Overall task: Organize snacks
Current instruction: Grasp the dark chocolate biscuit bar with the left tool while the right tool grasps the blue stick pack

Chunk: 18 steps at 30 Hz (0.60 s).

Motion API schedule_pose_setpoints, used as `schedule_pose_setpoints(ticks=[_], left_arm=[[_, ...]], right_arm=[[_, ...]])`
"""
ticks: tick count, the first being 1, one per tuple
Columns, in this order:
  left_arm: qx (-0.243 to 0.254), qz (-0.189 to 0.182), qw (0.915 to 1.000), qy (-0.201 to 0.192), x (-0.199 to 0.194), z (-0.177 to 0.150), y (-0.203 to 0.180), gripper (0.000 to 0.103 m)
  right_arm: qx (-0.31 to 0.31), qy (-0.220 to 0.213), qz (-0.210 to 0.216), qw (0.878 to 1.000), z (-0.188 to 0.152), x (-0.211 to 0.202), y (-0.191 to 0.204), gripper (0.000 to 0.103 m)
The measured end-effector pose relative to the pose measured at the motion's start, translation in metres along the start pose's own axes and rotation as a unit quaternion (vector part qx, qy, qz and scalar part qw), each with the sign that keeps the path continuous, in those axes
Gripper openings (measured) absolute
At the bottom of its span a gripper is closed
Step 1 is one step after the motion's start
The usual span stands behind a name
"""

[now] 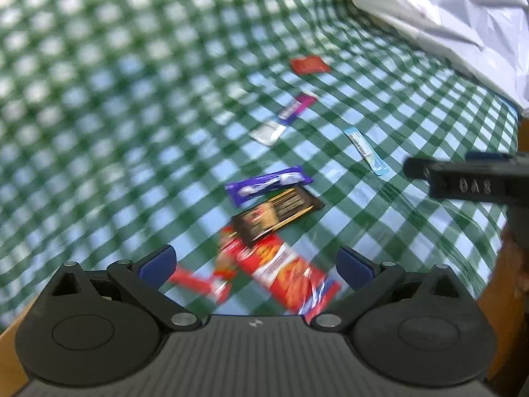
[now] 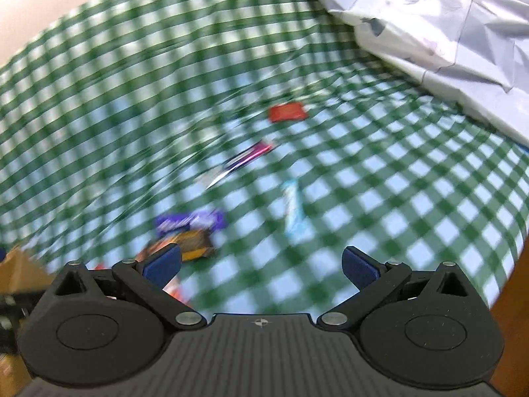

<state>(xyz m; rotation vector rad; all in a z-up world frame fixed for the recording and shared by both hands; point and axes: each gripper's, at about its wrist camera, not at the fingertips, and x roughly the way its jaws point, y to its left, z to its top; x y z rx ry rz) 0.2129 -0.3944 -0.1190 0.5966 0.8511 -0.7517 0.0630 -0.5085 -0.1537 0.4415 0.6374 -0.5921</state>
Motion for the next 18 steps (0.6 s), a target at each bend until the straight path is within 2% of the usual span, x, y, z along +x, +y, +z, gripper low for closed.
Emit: schedule_pose_setpoints(ticks=[4, 7, 9, 11, 13, 15, 18], left_arm=[[0.011, -0.033, 0.9987, 0.038, 0.079, 0.022, -0.002, 0.103], [0.015, -0.028, 0.9976, 0.061, 0.126, 0.034, 0.002, 0.103], [0.016, -0.033, 0.9966, 0.073, 0.148, 0.039, 0.005, 0.103], [0.017, -0.048, 0.9935, 0.102, 0.169, 0.041, 0.008, 0.103], [0.013, -0.05, 0.9915, 0.12, 0.185, 0.04, 0.011, 0.103], [0.005, -0.058, 0.9908, 0.122, 0.191, 0.038, 0.016, 0.103], [-0.003, -0.061, 0.9911, 0.118, 0.193, 0.04, 0.019, 0.102]], right_arm=[[-0.005, 0.024, -0.011, 1.0, 0.015, 0.07, -0.012, 0.102], [-0.017, 0.049, -0.017, 0.999, 0.019, 0.116, -0.015, 0.102], [-0.029, 0.061, -0.02, 0.998, 0.02, 0.142, -0.013, 0.102], [-0.039, 0.07, -0.019, 0.997, 0.021, 0.167, -0.012, 0.102], [-0.05, 0.079, -0.035, 0.995, 0.018, 0.185, -0.009, 0.103], [-0.079, 0.045, -0.043, 0.995, 0.012, 0.187, -0.003, 0.103], [-0.086, 0.028, -0.037, 0.995, 0.008, 0.187, -0.004, 0.102]])
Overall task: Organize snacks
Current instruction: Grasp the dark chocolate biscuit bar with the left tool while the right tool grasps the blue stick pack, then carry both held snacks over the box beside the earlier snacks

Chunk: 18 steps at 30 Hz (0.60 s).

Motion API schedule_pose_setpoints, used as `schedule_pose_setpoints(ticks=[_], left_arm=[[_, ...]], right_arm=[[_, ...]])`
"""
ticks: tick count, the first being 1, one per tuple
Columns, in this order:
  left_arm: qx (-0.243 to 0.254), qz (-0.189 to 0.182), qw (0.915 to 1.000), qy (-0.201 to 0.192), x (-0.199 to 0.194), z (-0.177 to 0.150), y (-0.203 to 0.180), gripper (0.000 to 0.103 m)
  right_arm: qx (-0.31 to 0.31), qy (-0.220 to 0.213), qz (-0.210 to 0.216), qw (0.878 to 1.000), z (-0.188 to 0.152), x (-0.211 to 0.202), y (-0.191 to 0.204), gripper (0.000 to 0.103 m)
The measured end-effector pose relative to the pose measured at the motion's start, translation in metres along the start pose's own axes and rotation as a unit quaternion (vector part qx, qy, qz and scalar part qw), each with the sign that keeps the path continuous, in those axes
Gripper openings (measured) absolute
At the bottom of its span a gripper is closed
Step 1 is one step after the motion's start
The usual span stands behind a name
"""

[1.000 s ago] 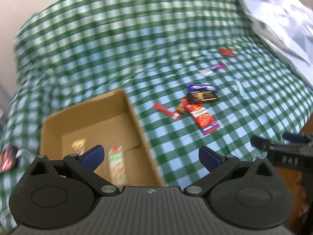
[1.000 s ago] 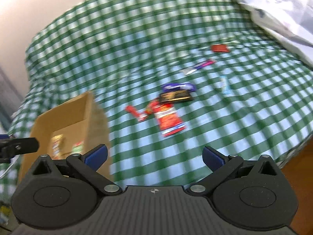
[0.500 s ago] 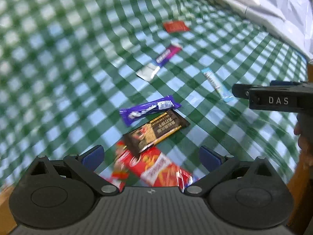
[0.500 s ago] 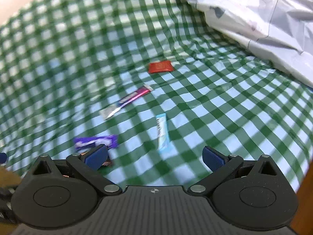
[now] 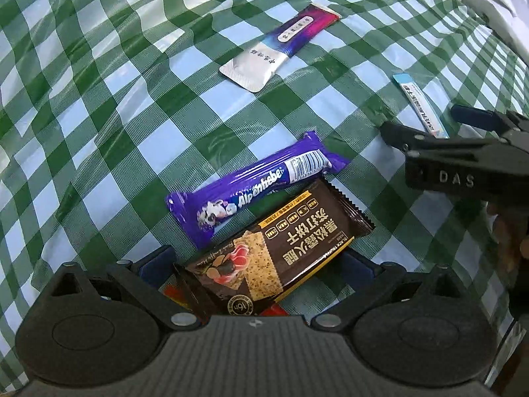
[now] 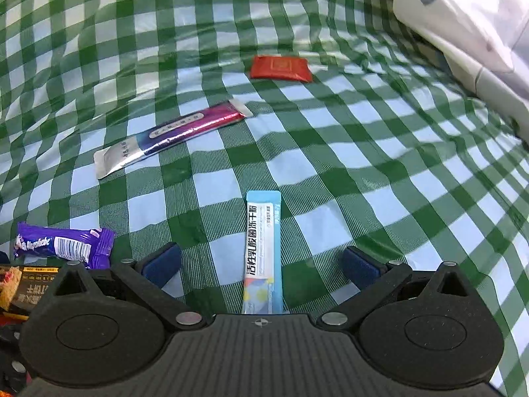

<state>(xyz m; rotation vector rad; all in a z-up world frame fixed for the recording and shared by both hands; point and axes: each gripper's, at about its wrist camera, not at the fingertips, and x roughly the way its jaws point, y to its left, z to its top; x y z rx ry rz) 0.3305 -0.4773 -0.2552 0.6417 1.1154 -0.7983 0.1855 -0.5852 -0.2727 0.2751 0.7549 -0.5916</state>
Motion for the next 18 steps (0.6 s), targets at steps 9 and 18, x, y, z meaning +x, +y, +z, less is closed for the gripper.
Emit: schedule_pose_setpoints(ticks=[9, 18], left_arm=[[-0.027, -0.006, 0.9989, -0.039, -0.034, -0.005, 0.001, 0.045], [-0.078, -0.02, 0.9903, -0.114, -0.145, -0.04, -0.013, 0.045]], right_arm=[[-0.008, -0.012, 0.006, 1.0, -0.006, -0.027, -0.006, 0.016], [0.038, -0.027, 0.041, 0.998, 0.002, -0.108, -0.012, 0.014]])
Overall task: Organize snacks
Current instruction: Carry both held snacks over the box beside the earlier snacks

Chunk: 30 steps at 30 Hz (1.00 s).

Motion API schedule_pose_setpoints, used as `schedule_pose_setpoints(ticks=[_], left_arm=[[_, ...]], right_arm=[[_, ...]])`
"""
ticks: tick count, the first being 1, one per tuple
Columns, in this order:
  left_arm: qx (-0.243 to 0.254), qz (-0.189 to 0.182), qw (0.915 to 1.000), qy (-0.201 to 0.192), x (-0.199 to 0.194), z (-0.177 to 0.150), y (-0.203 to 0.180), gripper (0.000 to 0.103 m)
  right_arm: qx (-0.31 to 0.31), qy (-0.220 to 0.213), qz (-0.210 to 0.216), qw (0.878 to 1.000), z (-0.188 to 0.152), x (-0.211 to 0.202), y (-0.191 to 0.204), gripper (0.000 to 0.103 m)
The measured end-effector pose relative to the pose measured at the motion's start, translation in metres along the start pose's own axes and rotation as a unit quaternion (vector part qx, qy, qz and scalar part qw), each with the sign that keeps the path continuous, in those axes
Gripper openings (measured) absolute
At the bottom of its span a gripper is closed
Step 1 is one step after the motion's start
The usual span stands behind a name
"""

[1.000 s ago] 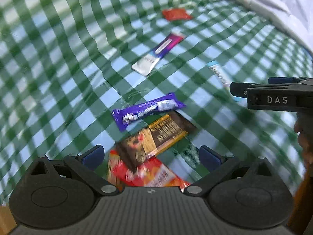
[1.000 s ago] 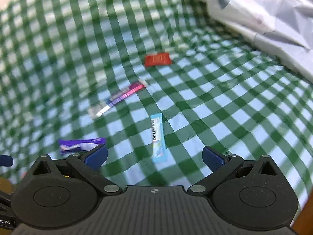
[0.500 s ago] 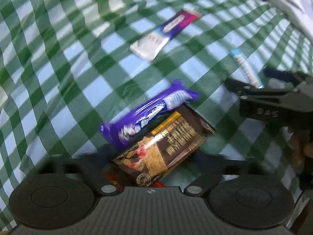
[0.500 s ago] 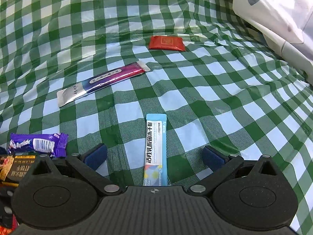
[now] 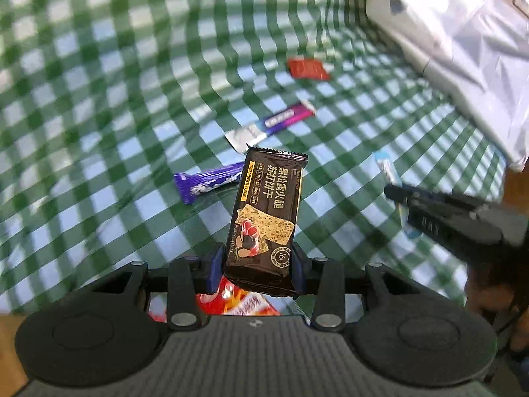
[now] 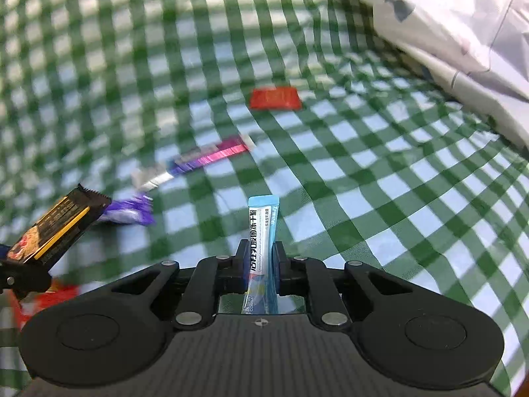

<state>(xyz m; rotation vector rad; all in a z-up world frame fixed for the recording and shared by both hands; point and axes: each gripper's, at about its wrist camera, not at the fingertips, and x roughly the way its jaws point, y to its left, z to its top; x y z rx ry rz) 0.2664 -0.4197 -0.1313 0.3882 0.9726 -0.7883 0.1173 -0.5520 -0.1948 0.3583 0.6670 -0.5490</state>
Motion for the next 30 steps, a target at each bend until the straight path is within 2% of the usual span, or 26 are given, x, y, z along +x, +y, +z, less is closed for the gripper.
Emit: schedule_pose_setpoints(ticks=[8, 19, 25, 30], left_arm=[[-0.055, 0.066, 0.9962, -0.012, -0.115, -0.039, -0.001, 0.045], [-0.106, 0.107, 0.9852, -0.082, -0.279, -0.152, 0.02, 0.045], [-0.147, 0.114, 0.9771, -0.103, -0.337, -0.221, 0.03, 0.045], [-0.181, 0.119, 0.9698, -0.111, -0.367, -0.266, 0.04, 0.045]], right_arm=[[0.0, -0.012, 0.082, 0.997, -0.021, -0.111, 0.048, 0.014], [-0.065, -0.024, 0.186, 0.98, -0.073, -0.253, 0.124, 0.014], [-0.11, -0.029, 0.225, 0.968, -0.104, -0.305, 0.164, 0.014], [-0.144, -0.032, 0.242, 0.959, -0.123, -0.339, 0.189, 0.014]])
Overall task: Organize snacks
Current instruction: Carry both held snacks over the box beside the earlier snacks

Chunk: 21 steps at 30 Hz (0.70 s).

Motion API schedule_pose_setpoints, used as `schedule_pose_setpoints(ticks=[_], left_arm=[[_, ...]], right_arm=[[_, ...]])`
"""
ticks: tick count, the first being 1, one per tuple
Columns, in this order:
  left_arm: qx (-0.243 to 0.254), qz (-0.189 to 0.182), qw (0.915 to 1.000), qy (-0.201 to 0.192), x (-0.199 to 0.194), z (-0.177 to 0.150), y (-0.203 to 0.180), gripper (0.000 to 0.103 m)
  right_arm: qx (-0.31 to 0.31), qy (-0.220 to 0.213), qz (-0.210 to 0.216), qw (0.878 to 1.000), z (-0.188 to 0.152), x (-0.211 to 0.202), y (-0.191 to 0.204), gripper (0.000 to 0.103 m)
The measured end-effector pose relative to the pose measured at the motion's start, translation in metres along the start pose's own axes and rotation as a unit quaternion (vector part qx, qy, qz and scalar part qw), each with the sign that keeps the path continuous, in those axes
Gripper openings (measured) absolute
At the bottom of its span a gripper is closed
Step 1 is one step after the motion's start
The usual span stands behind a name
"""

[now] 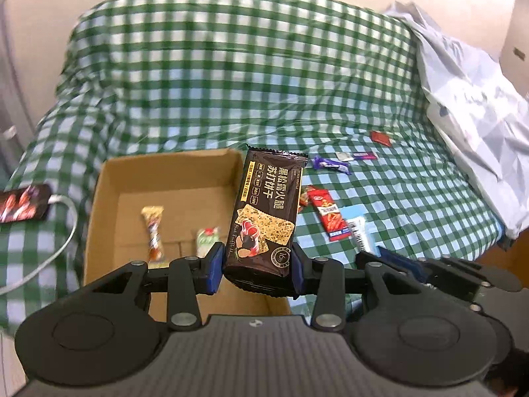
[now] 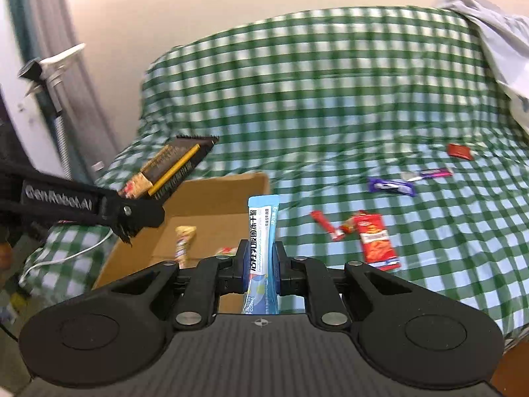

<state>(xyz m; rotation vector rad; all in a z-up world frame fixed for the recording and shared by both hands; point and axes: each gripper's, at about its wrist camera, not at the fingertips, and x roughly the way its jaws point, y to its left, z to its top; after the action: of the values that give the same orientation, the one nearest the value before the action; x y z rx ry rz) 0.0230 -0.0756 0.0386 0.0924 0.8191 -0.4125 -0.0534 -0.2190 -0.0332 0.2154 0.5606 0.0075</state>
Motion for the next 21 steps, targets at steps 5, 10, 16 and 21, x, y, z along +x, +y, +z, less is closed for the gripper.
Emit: schedule_pose_setpoints(ticks=[5, 10, 16, 21], left_arm=[[-0.029, 0.005, 0.9992, -0.029, -0.032, -0.016, 0.021, 0.045], [-0.029, 0.013, 0.9985, -0.045, -0.049, -0.023, 0.026, 0.045], [-0.038, 0.012, 0.9975, -0.058, -0.063, -0.028, 0.029, 0.045], [-0.037, 0.01, 0.9973, -0.063, -0.071, -0.03, 0.028, 0.045]], right_arm=[[-0.034, -0.011, 0.005, 0.999, -0.001, -0.024, 0.025, 0.014], [-0.046, -0.025, 0.012, 0.999, -0.003, -0.039, 0.04, 0.014], [-0.056, -0.032, 0.021, 0.998, -0.006, -0.048, 0.046, 0.014], [-0.059, -0.039, 0.024, 0.997, -0.006, -0.054, 0.049, 0.014]])
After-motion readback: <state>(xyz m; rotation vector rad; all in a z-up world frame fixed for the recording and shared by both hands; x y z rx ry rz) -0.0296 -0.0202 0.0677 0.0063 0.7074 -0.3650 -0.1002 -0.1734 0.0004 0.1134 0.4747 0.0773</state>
